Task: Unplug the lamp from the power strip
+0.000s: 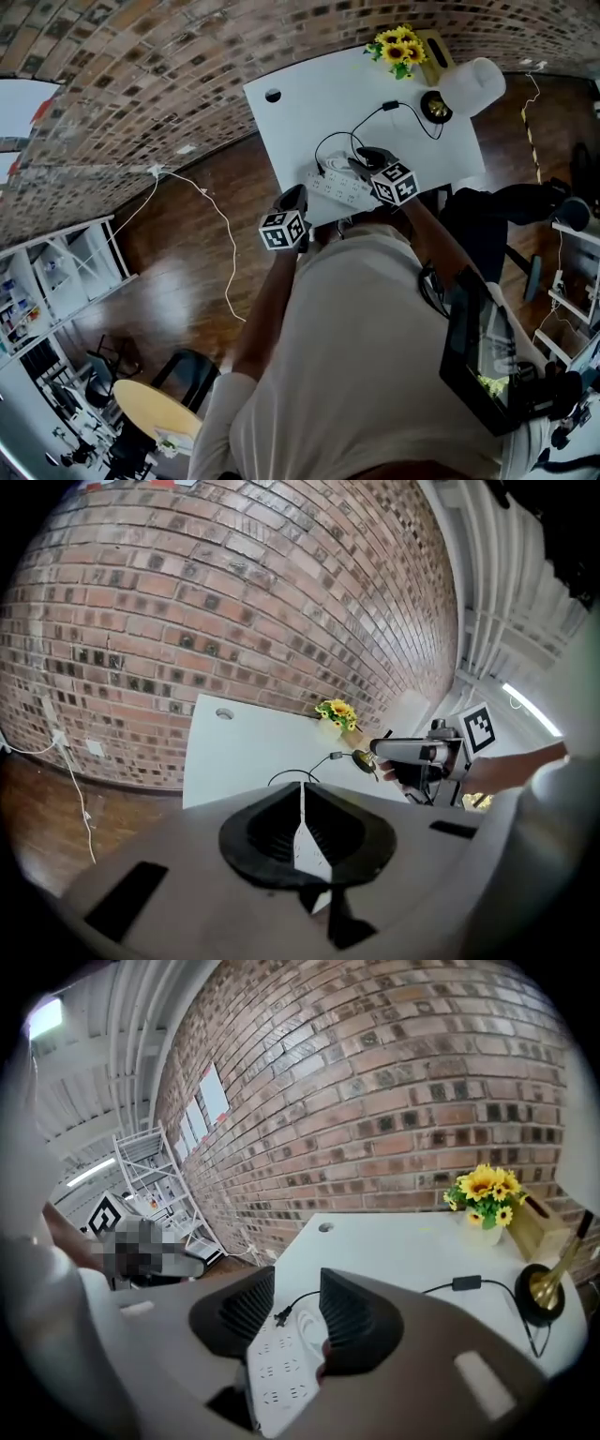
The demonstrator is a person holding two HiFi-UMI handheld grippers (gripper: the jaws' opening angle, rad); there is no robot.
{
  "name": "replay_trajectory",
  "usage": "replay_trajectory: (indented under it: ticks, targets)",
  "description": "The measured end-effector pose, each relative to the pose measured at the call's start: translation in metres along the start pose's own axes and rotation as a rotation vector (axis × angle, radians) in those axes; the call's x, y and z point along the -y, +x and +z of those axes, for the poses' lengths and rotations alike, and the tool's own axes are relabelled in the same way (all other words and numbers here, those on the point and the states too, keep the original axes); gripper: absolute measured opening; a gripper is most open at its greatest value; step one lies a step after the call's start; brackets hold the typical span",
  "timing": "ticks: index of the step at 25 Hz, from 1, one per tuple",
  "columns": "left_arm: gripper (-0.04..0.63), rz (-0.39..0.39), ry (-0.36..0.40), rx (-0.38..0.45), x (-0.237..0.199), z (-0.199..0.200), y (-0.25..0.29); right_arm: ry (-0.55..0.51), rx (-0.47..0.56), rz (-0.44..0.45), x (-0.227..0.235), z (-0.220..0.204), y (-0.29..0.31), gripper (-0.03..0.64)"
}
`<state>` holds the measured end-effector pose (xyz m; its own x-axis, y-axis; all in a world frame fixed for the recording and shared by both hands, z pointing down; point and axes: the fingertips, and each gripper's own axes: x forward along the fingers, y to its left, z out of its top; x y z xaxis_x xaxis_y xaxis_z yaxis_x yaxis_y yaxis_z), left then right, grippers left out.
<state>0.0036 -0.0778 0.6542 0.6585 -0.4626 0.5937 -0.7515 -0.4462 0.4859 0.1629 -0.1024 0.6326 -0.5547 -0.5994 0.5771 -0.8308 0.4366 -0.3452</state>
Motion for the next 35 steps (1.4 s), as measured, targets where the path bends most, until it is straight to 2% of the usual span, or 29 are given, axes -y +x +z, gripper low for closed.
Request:
replay_trajectory:
  ticks: [3,8,10,19,24,35]
  targets:
    - [0.014,-0.031,-0.011,0.007,-0.007,0.000,-0.016,0.031,0.010,-0.047,-0.013,-0.005,-0.005,0.143]
    - [0.017,-0.054,-0.036,0.031,-0.025,-0.003,-0.048,0.202,0.068,-0.076,-0.041,-0.009,-0.010,0.135]
    - [0.017,-0.059,-0.047,0.043,-0.030,-0.004,-0.059,0.229,0.070,-0.093,-0.049,-0.011,-0.011,0.133]
    - [0.046,-0.061,-0.039,0.112,-0.054,-0.015,-0.116,0.159,0.077,-0.101,-0.104,-0.005,0.000,0.120]
    - [0.055,-0.070,-0.032,0.123,-0.061,-0.028,-0.151,0.163,0.097,-0.119,-0.135,-0.012,-0.006,0.115]
    - [0.055,-0.025,-0.018,0.166,-0.092,-0.061,-0.230,0.175,0.114,-0.098,-0.192,-0.040,0.004,0.098]
